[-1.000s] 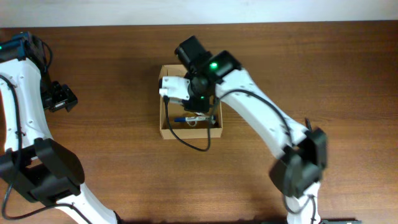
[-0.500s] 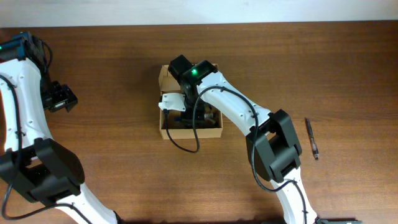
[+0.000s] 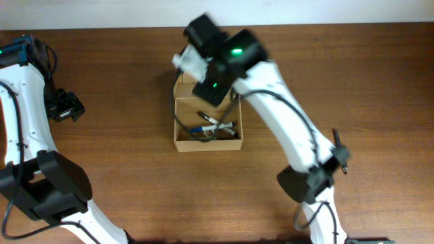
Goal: Pack container
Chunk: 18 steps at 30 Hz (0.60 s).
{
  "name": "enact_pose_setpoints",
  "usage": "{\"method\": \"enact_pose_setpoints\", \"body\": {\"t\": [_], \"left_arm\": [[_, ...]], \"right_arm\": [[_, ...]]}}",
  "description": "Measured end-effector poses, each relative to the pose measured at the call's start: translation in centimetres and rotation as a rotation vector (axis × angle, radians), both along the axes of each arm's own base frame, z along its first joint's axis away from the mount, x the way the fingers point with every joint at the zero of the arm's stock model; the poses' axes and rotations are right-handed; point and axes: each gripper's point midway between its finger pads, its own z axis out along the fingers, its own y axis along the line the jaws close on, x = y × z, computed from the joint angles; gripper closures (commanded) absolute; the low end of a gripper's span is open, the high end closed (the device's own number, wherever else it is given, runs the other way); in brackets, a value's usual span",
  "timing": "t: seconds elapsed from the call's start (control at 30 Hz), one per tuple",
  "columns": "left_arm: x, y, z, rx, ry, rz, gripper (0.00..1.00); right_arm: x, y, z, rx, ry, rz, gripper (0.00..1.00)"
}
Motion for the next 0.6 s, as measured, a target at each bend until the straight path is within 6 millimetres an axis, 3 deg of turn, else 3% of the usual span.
{"method": "enact_pose_setpoints", "body": {"t": [0.07, 0.13, 0.2, 0.27, 0.37, 0.43, 0.6], "left_arm": [[0.0, 0.0, 0.0, 0.000, 0.000, 0.000, 0.00], [0.0, 0.0, 0.0, -0.001, 0.000, 0.000, 0.00], [0.0, 0.0, 0.0, 0.000, 0.000, 0.000, 0.00], [0.0, 0.0, 0.0, 0.000, 0.000, 0.000, 0.00], [0.0, 0.0, 0.0, 0.000, 0.000, 0.000, 0.00], [0.0, 0.0, 0.0, 0.000, 0.000, 0.000, 0.00], [0.0, 0.0, 0.0, -0.001, 0.000, 0.000, 0.00]], "right_arm": [[-0.2, -1.9, 4.8, 0.051, -0.108, -0.096, 0.40], [-0.8, -3.8, 8.1, 0.098, -0.173, -0.175, 0.42], [-1.3, -7.7, 11.4, 0.146, -0.234, -0.300, 0.42], [-0.8, -11.1, 12.2, 0.167, -0.251, -0.406, 0.42], [0.1, -16.0, 10.3, 0.153, -0.209, -0.546, 0.43], [0.4, -19.3, 7.4, 0.131, -0.151, -0.636, 0.43], [-3.0, -27.8, -3.1, 0.041, 0.137, -0.923, 0.45]]}}
